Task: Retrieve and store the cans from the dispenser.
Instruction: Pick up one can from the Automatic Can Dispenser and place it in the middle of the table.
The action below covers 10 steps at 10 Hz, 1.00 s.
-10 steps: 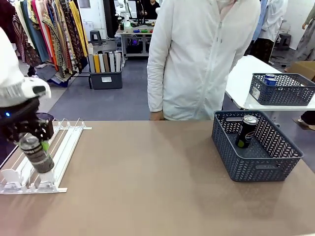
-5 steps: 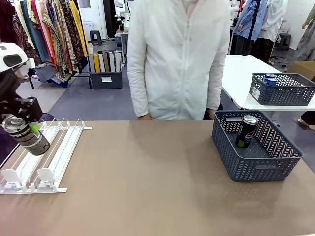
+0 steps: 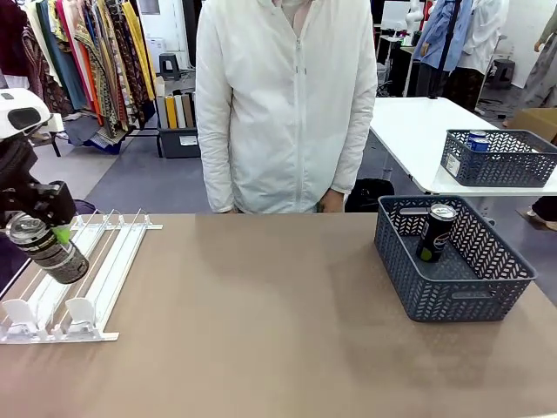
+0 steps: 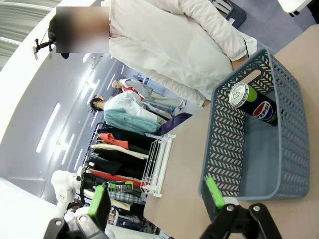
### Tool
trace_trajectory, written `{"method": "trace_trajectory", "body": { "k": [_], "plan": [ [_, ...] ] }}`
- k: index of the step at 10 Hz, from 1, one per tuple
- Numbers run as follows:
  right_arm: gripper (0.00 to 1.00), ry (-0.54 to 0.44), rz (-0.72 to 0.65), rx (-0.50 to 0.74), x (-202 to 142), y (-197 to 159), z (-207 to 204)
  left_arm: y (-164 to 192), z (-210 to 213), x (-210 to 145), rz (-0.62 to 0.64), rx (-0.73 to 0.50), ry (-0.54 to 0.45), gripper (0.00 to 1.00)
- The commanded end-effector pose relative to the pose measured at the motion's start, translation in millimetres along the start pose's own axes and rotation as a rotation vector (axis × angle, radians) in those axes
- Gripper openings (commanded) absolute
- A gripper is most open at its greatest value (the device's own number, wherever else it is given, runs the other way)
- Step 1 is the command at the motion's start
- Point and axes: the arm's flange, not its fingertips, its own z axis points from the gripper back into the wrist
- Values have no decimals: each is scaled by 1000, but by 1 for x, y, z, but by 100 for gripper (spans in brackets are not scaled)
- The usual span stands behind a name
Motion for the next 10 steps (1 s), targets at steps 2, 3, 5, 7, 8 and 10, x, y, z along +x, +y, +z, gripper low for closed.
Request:
{"method": "trace_trajectory", "body": {
  "k": [2,3,5,7,8,10],
  "plan": [
    [100,-10,-2,14,3,4,0,-13,0,9,28,-45,31,0],
    [100,-10,-2,14,3,4,0,-43,2,28,-27,-112,46,0],
    [100,-10,-2,14,3,4,0,-122,-5,75,-150,-161,73,0],
    [100,-10,-2,14,3,4,0,-232,-36,109,-346,-179,125,0],
    [100,-10,-2,14,3,4,0,-285,-56,118,-439,-171,164,0],
    [100,-10,-2,14,3,4,0,-367,-99,121,-568,-61,172,0]
  ]
}}
